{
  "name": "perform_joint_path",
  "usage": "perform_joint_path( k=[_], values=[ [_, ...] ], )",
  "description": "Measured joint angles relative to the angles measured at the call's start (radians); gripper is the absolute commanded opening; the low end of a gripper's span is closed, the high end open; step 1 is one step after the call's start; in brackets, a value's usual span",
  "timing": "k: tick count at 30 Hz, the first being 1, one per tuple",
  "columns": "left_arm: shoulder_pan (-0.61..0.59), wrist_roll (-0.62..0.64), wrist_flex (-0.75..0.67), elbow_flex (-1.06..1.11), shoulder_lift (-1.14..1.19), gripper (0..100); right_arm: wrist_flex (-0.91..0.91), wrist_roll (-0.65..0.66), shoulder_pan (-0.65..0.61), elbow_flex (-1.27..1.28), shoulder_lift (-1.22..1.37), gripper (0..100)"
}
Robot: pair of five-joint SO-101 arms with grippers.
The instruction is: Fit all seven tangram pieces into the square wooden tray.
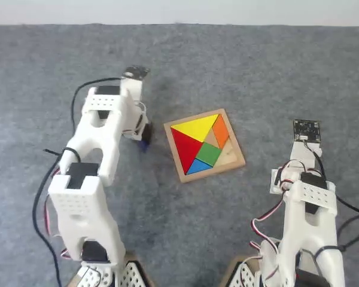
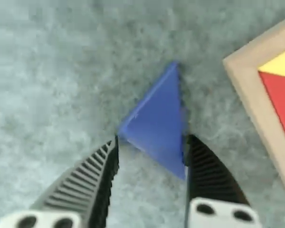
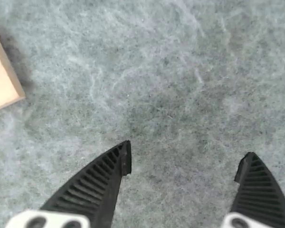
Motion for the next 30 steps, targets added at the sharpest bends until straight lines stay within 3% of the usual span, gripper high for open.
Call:
perform_joint_path(
  k=[7,17,26,30],
  values=[
    [-0.057,-0.049,0.000,-0.046,0.000,24,0.000,0.000,0.000,0.000,0.000,34.6],
    [0.025,-0.118,-0.009,-0.063,0.086,24,0.000,0.000,0.000,0.000,0.000,34.6],
    [0.020,-0.127,0.049,-0.207,0.178,24,0.000,0.000,0.000,0.000,0.000,34.6],
    [0.021,-0.195,0.048,-0.285,0.204,24,0.000,0.000,0.000,0.000,0.000,34.6]
  ],
)
